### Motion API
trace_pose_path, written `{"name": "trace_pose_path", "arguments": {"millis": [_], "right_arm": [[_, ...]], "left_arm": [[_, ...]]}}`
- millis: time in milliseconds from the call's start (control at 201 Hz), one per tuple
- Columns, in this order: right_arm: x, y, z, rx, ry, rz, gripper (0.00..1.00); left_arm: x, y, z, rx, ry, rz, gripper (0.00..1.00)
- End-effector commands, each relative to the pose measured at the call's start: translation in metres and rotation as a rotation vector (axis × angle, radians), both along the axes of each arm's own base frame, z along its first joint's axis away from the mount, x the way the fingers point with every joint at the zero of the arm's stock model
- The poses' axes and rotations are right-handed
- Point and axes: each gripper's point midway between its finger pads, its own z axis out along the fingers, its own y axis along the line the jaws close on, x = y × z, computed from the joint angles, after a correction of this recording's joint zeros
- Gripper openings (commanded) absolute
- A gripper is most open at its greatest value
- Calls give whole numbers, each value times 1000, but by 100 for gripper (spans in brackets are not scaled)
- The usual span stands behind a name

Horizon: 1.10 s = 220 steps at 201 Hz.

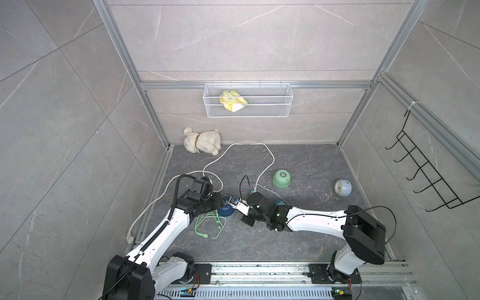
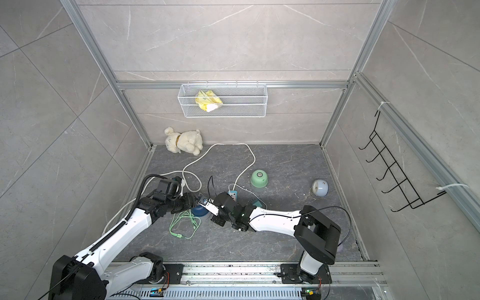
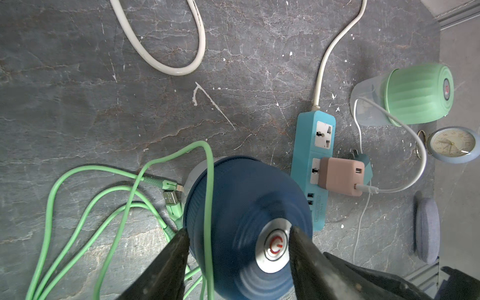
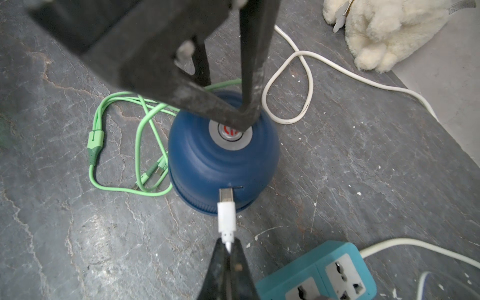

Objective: Charge the cordless meat grinders
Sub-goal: Insert the charging cable into the cordless meat grinder.

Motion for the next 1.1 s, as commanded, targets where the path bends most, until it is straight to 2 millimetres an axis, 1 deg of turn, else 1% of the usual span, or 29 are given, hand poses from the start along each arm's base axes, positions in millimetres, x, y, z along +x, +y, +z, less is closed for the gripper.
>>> {"name": "trace_pose_path", "arguments": {"millis": [0,149,403,543,727,932,1091], "right_arm": [[7,-1,4,-12,-6,-5,0],[7,-4,1,-24,14,1,0],[7,-3,5,-19,18,17,0],[6,-1,6,-12,19,31,0],[9,-1,10,-4,6,18,0],[10,1,6,-14,14,14,0],[11,3,7,-7,17,16,0]], "left_arm": [[1,-1,-1,4,-14,-34,62],[1,-2,-5,14,-6,-45,62],[-1,-1,-11,25,7,-53,60],[-2,-1,-12,24,10,-55,59],[-4,0,-13,31,13,-58,58],[-4,1,-14,36,19,-59,57],[-5,0,-15,33,21,-64,56]]}}
